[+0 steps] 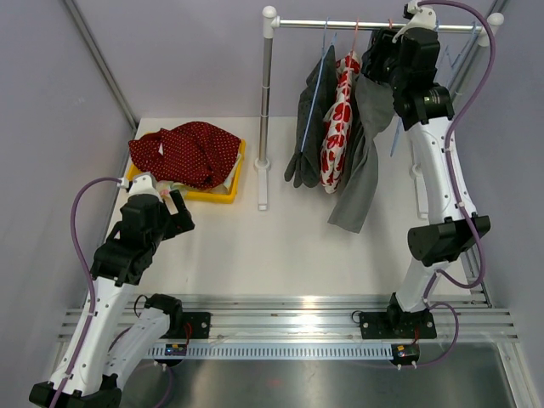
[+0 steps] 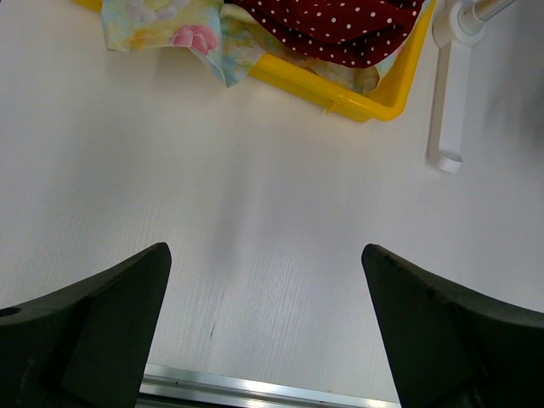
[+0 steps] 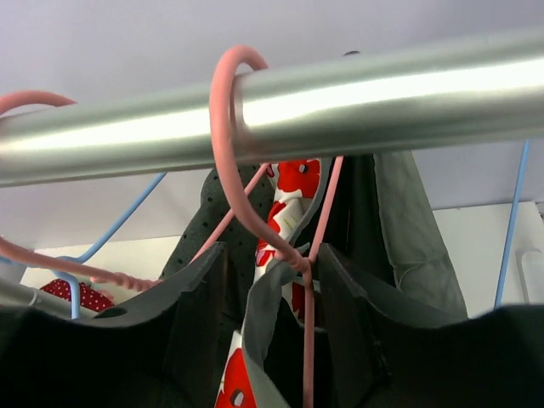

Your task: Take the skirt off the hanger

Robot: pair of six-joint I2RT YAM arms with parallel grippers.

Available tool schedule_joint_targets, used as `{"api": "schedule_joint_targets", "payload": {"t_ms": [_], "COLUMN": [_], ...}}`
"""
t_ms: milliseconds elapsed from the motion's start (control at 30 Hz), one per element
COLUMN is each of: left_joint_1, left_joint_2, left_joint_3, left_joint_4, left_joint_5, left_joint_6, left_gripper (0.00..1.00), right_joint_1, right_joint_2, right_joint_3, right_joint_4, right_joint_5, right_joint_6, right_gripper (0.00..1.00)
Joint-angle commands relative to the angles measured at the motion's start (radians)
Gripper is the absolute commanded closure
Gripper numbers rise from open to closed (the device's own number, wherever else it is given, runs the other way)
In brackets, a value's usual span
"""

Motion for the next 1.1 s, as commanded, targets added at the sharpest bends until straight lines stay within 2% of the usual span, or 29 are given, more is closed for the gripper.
{"api": "schedule_joint_targets", "payload": {"t_ms": [0, 267, 333, 367, 467, 500, 533, 900, 1067], "left_joint_1": [-0.003, -0.003, -0.003, -0.003, -0.003, -0.003, -0.003, -0.003, -0.003], "left_joint_2": [-0.008, -0.008, -0.008, -0.005, -0.003, -0.003, -0.002, 0.006, 0.01], "left_joint_3": [-0.003, -0.003, -0.003, -0.003, -0.003, -0.001, -0.003, -0.001, -0.001], "left_joint_4": [0.049, 0.05, 0.05, 0.05, 0.049, 0.049, 0.049, 0.039, 0.038], "left_joint_5": [0.028, 0.028, 0.028, 0.026, 0.023, 0.022, 0.02, -0.003, -0.01], "left_joint_6": [0.024, 0.025, 0.025, 0.025, 0.024, 0.024, 0.024, 0.016, 0.014], "left_gripper": [0.01, 0.01, 0.01, 0.01, 0.01, 0.01, 0.01, 0.01, 0.01], "right_joint_1": [0.007, 0.005, 0.007, 0.007, 0.005, 0.007, 0.007, 0.005, 0.005], "right_joint_2": [0.031, 0.051, 0.053, 0.054, 0.057, 0.057, 0.056, 0.01, -0.062], "right_joint_3": [0.075, 0.052, 0.052, 0.053, 0.067, 0.07, 0.073, 0.176, 0.147], "right_joint_4": [-0.009, -0.002, -0.002, 0.0, -0.006, -0.005, -0.005, -0.028, -0.014], "right_joint_5": [0.023, 0.047, 0.052, 0.055, 0.061, 0.066, 0.07, 0.082, 0.087], "right_joint_6": [-0.024, -0.049, -0.057, -0.064, -0.075, -0.076, -0.08, -0.112, -0.109], "right_gripper": [0.48, 0.51, 0.55, 0.59, 0.81, 0.94, 1.0, 1.0, 1.0]}}
